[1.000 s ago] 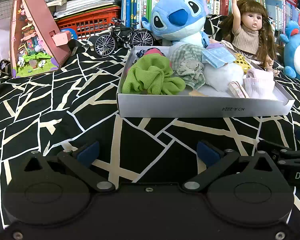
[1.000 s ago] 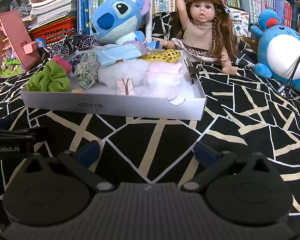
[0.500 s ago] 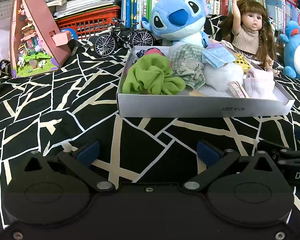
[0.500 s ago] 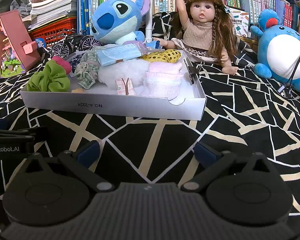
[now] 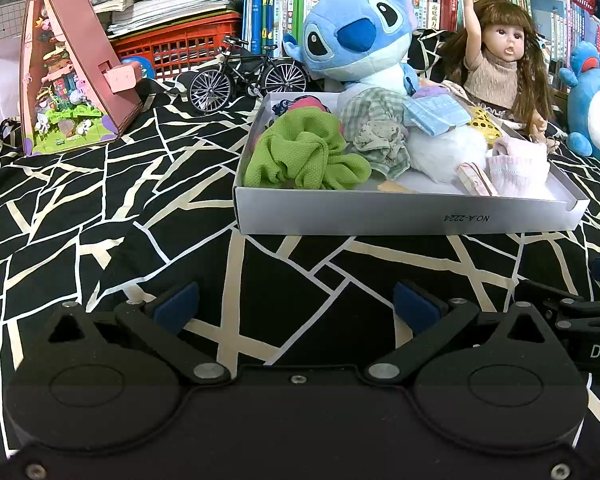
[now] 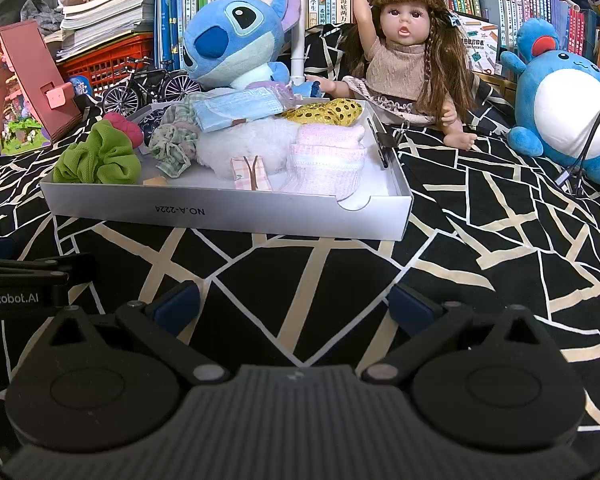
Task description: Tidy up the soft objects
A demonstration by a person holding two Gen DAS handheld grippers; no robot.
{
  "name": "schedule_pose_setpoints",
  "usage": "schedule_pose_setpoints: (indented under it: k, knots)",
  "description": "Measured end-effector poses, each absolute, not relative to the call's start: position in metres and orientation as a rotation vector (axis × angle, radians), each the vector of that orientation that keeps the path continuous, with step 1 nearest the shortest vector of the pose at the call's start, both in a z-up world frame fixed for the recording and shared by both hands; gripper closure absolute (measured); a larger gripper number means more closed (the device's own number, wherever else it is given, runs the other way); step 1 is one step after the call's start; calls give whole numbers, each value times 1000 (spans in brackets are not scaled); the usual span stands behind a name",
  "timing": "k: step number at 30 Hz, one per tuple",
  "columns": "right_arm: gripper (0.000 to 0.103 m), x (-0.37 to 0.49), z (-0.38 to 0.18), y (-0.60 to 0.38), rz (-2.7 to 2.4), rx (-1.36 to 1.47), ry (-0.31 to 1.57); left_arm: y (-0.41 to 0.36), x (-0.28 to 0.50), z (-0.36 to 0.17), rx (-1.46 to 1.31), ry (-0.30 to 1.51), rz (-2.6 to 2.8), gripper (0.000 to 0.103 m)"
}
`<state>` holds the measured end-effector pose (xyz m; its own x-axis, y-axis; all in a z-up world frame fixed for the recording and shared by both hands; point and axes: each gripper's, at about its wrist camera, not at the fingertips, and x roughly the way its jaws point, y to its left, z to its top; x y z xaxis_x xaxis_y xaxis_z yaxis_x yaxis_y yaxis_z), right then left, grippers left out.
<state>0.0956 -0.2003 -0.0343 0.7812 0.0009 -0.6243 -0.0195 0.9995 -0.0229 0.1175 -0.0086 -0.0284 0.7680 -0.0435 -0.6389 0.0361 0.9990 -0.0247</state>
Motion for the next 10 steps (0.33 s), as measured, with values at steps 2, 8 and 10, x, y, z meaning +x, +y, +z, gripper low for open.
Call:
schedule_pose_setpoints:
  k: [2, 8, 10]
  knots:
    - [0, 96, -34, -200, 11, -29, 674, -9, 117, -28, -11, 694, -43, 0]
    - [0, 96, -34, -200, 11, -29, 674, -8, 118, -28, -11, 694, -44, 0]
    - [0, 96, -34, -200, 11, -29, 674, -8, 117, -28, -11, 694, -44, 0]
